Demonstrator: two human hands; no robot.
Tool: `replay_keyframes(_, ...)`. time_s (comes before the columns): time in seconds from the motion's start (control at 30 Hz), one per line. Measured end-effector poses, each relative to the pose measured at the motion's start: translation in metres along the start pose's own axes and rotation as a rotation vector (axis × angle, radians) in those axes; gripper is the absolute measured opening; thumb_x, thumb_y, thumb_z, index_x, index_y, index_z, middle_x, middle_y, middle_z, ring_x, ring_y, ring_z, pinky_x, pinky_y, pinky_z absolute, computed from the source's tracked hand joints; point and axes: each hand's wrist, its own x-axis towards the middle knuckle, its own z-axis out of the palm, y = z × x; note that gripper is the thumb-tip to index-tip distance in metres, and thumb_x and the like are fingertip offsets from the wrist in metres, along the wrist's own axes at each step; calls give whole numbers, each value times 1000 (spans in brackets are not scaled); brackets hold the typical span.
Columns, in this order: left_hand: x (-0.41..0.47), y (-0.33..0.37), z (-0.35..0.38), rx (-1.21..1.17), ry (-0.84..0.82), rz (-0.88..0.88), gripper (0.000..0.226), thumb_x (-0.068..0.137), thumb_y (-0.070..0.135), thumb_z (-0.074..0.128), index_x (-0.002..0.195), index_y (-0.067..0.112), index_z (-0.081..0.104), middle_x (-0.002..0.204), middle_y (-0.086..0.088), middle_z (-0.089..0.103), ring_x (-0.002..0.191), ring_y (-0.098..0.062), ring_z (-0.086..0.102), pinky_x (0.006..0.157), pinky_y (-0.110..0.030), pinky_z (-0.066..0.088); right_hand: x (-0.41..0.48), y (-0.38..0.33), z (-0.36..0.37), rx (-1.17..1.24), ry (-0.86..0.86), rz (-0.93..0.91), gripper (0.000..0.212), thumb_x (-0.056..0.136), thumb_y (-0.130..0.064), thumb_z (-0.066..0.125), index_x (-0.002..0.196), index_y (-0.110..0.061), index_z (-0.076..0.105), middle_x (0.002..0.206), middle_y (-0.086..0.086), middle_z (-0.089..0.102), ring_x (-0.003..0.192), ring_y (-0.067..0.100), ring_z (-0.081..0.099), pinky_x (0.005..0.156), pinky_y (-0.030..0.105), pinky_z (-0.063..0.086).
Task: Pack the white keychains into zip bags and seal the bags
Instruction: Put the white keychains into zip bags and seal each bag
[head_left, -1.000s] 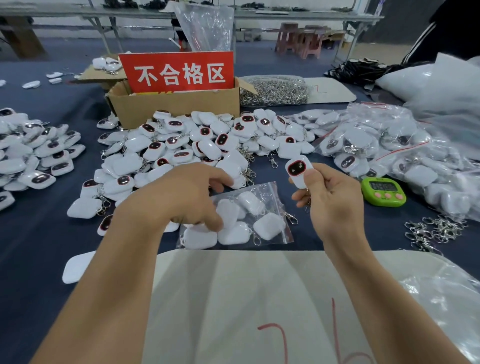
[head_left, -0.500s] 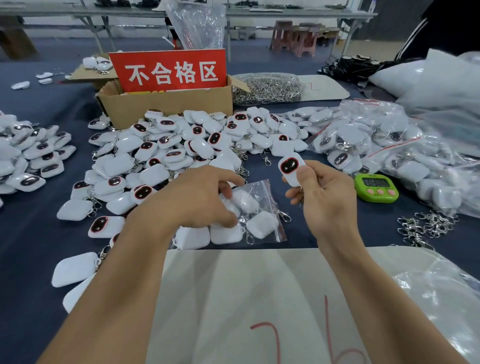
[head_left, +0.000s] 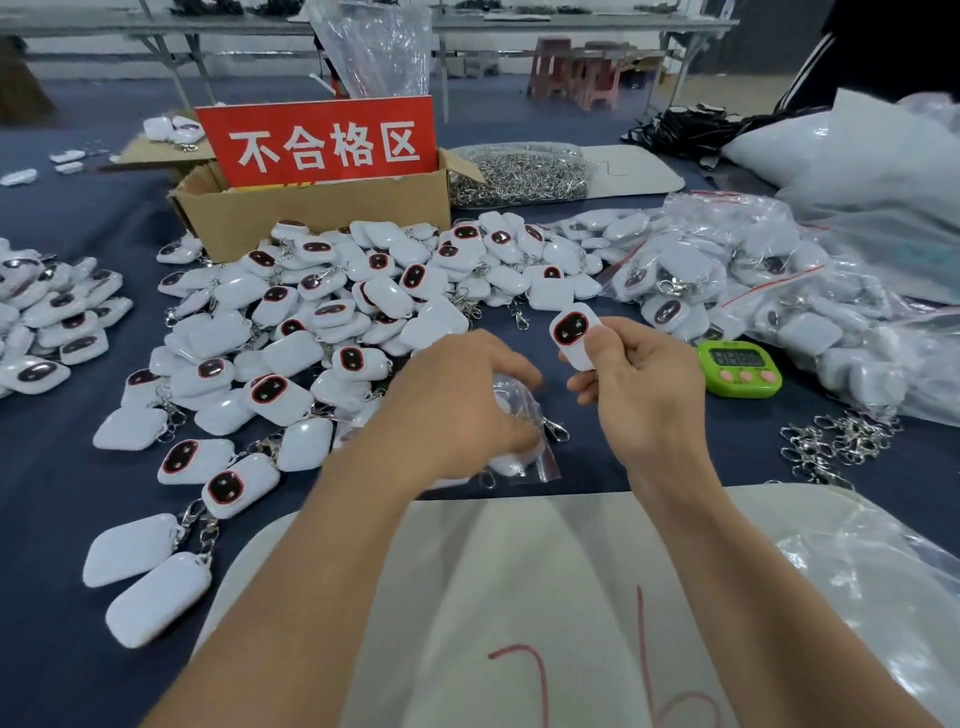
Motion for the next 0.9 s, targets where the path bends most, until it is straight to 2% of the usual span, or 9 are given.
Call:
replay_keyframes(0.17,4,-4,11,55,3,-30,50,73,44,79,122,50,67,120,20,61,112,-9,57,92,-31,45,3,6,-3,-78,21,84,14,94,-27,65,82,-28,71,65,-2,73,54,15,65,55,31,49)
replay_keyframes(0.27,5,-4,16,0,100,-66,63,68,58,73,129,49,63,123,16,62,113,-10,57,92,-32,45,6,11,-5,-128,20,165,8,88,-29,71,82,-25,68,71,0,73,70,25,70,62,32,51)
replay_keyframes(0.33,5,-4,22,60,128,-76,62,75,51,76,135,44,60,127,11,62,118,-15,56,94,-34,44,8,10,-5,-139,1,177,10,87,-31,73,81,-25,69,75,-2,74,72,23,70,69,34,55)
replay_keyframes(0.43,8,-9,22,43,108,-90,58,85,37,74,140,39,57,121,17,65,115,-14,58,97,-35,47,8,9,-4,-191,-39,171,11,86,-32,75,77,-26,72,67,-6,72,64,14,66,65,28,50)
replay_keyframes(0.57,12,-18,12,-205,185,-143,35,90,18,67,119,37,72,91,21,69,87,-3,64,85,-33,55,6,11,-2,-266,-113,143,11,88,-29,70,78,-25,73,61,-6,71,59,13,65,56,22,49)
replay_keyframes(0.63,11,-15,16,-225,196,-163,22,88,30,68,106,40,76,82,22,69,78,4,64,76,-27,54,5,11,-1,-264,-152,145,12,91,-26,67,80,-25,73,59,-7,70,55,10,63,50,15,45)
replay_keyframes(0.7,8,-7,23,-189,201,-153,29,79,51,63,104,42,75,78,24,68,78,7,62,71,-21,47,4,9,1,-213,-212,171,15,92,-19,63,83,-24,75,56,-7,68,49,6,58,49,14,43)
replay_keyframes(0.83,8,-3,36,-93,282,-126,23,81,44,69,103,37,71,74,15,62,75,-9,59,72,-32,49,4,3,-2,-64,-419,221,33,87,2,52,93,-18,77,70,14,70,58,14,56,56,25,46)
replay_keyframes(0.9,9,-4,36,-139,296,-143,33,82,33,73,114,39,70,70,16,62,72,-4,58,71,-23,47,4,2,-5,-54,-463,214,38,86,6,51,95,-19,78,81,24,72,63,18,56,60,28,47)
